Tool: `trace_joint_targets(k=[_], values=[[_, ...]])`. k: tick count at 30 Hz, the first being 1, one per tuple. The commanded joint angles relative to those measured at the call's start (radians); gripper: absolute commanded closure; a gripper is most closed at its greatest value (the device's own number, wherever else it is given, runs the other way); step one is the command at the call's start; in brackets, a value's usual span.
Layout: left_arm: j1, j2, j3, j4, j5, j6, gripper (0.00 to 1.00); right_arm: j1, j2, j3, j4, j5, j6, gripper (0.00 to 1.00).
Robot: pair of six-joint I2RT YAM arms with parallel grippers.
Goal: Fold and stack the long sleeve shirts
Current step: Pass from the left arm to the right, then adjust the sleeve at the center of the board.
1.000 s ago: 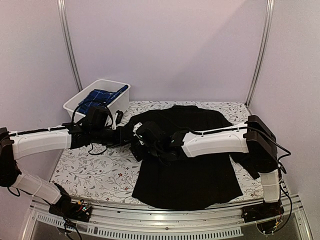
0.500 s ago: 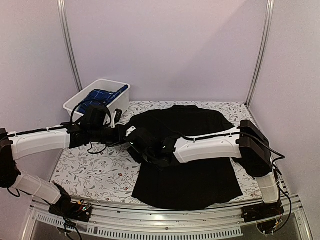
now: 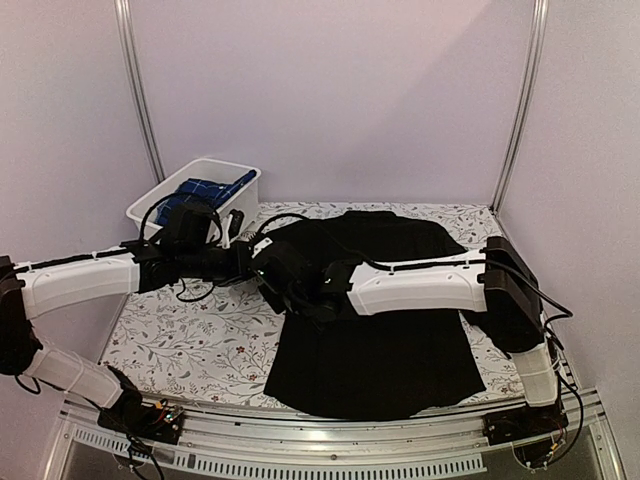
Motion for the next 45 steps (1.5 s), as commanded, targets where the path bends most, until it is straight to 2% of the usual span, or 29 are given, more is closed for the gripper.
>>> trace_joint_targets(k=[1, 4, 8, 12, 20, 24, 32, 38, 41, 45], values=[[0.008, 0.030, 0.054, 0.025, 0.011, 0.020, 1.00, -0.024, -0.042, 0.032, -0.019, -0.053, -0.002, 1.00], [0.014, 0.047, 0.071, 0.026, 0.012, 0.023, 0.98, -0.038, -0.061, 0.025, -0.024, -0.100, 0.001, 1.00], [0.019, 0.054, 0.083, 0.029, 0.010, 0.027, 0.55, -0.068, -0.094, 0.028, -0.052, -0.207, 0.007, 1.00], [0.029, 0.028, 0.102, 0.018, -0.016, 0.038, 0.44, -0.138, -0.108, 0.060, -0.105, -0.303, 0.041, 1.00], [0.084, -0.014, 0.116, -0.007, -0.027, 0.057, 0.37, -0.364, -0.127, 0.071, -0.191, -0.369, 0.154, 1.00], [0.092, -0.004, 0.113, -0.010, -0.017, 0.063, 0.36, -0.507, -0.193, -0.021, -0.200, -0.377, 0.213, 1.00], [0.093, 0.074, 0.070, -0.030, 0.063, 0.077, 0.38, -0.698, -0.387, -0.260, -0.196, -0.397, 0.273, 1.00], [0.029, 0.051, -0.079, -0.091, 0.092, 0.062, 0.39, -0.726, -0.445, -0.316, -0.173, -0.444, 0.256, 1.00], [0.023, 0.028, -0.134, -0.051, 0.076, 0.022, 0.38, -0.726, -0.438, -0.313, -0.166, -0.483, 0.257, 1.00], [0.075, 0.186, 0.016, 0.006, 0.017, 0.069, 0.37, -0.726, -0.430, -0.329, -0.162, -0.498, 0.256, 1.00]])
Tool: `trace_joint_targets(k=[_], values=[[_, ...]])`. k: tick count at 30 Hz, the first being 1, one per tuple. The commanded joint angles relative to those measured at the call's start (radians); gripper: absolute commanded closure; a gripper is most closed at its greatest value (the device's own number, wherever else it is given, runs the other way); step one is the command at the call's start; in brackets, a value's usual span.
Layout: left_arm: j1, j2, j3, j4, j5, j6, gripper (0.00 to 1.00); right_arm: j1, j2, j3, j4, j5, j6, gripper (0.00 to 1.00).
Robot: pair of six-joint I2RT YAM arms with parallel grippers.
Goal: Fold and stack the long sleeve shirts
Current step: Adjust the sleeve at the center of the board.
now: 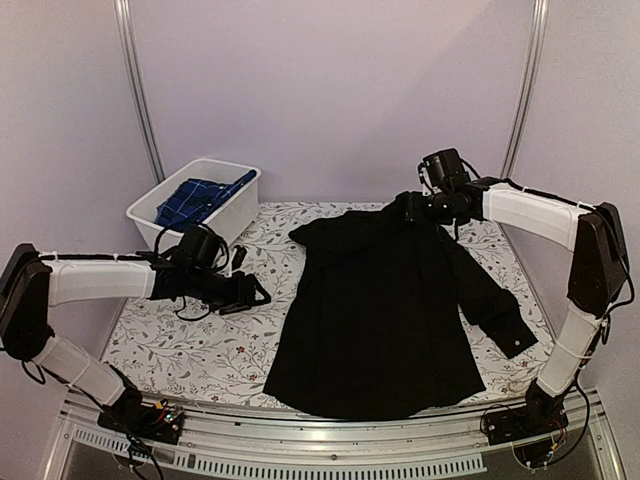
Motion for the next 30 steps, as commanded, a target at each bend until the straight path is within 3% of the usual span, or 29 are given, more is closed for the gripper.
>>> trace_joint_targets(k=[1, 10, 17, 21, 24, 27, 30], values=[[0.046, 0.180, 0.200, 0.086, -0.068, 0.043, 0.38, 0.001, -0.018, -0.033, 0.022, -0.044, 0.006, 1.00], [0.131, 0.734, 0.759, 0.108, -0.175, 0.009, 0.37, 0.041, -0.107, -0.165, 0.052, -0.115, 0.048, 1.00], [0.142, 0.966, 1.050, 0.065, -0.177, -0.024, 0.35, 0.104, -0.128, -0.195, 0.053, -0.104, 0.058, 1.00], [0.153, 1.044, 1.124, 0.074, -0.187, -0.053, 0.37, 0.121, -0.136, -0.200, 0.052, -0.106, 0.063, 1.00], [0.155, 1.089, 1.174, 0.066, -0.193, -0.059, 0.43, 0.135, -0.140, -0.200, 0.050, -0.103, 0.063, 1.00], [0.156, 1.123, 1.213, 0.059, -0.185, -0.061, 0.55, 0.144, -0.141, -0.199, 0.047, -0.102, 0.064, 1.00], [0.157, 1.138, 1.233, 0.063, -0.174, -0.065, 0.80, 0.153, -0.140, -0.196, 0.044, -0.096, 0.065, 1.00]])
